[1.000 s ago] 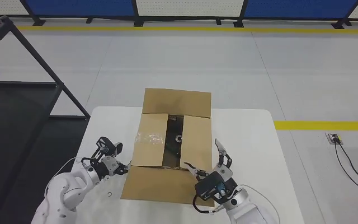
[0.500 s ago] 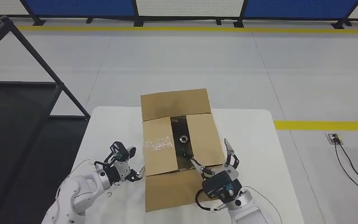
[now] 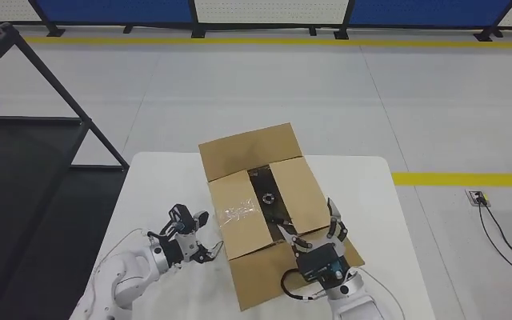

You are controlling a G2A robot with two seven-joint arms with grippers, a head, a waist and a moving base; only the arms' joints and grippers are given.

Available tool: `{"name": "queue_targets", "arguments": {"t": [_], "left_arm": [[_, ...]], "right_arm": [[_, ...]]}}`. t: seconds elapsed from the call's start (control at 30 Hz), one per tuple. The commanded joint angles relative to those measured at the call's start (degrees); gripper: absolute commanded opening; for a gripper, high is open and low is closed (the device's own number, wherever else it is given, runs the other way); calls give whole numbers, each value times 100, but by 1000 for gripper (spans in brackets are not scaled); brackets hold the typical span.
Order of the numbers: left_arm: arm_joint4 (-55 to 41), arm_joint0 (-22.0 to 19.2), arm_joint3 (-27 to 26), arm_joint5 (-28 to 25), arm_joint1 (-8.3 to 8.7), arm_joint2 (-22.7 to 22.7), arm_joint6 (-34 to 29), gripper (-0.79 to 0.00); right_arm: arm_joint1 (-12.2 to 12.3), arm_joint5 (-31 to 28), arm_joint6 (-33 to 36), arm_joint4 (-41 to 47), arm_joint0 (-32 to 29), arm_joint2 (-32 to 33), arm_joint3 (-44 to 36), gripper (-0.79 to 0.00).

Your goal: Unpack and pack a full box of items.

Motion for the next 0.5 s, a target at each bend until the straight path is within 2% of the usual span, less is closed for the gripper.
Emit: {"name": "queue_targets", "arguments": {"t": [0.0, 0.07, 0.17, 0.3, 0.4, 0.43, 0.47], "left_arm": [[-278, 59, 49, -121, 53, -292, -15, 0], [-565, 44, 196, -254, 111, -589, -117, 0], [-1385, -136, 684, -851, 210, -767, -593, 0], [-2849, -599, 976, -851, 440, -389, -1970, 0], [-4349, -1003, 1234, -851, 671, -99, -3324, 0], [-4565, -1138, 1387, -851, 752, -124, -3551, 0], [-4565, -1138, 1387, -851, 752, -124, -3551, 0]], "right_arm": [[6, -21, 39, 3, 43, -17, 20, 0], [12, -47, 89, 1, 86, -37, 29, 0], [21, -69, 191, 4, 141, -60, 34, 0], [30, -87, 396, -30, 190, -108, -17, 0], [34, -52, 579, -98, 191, -175, -90, 0], [35, -40, 640, -126, 183, -197, -116, 0], [37, -19, 709, -153, 169, -214, -142, 0]]}}
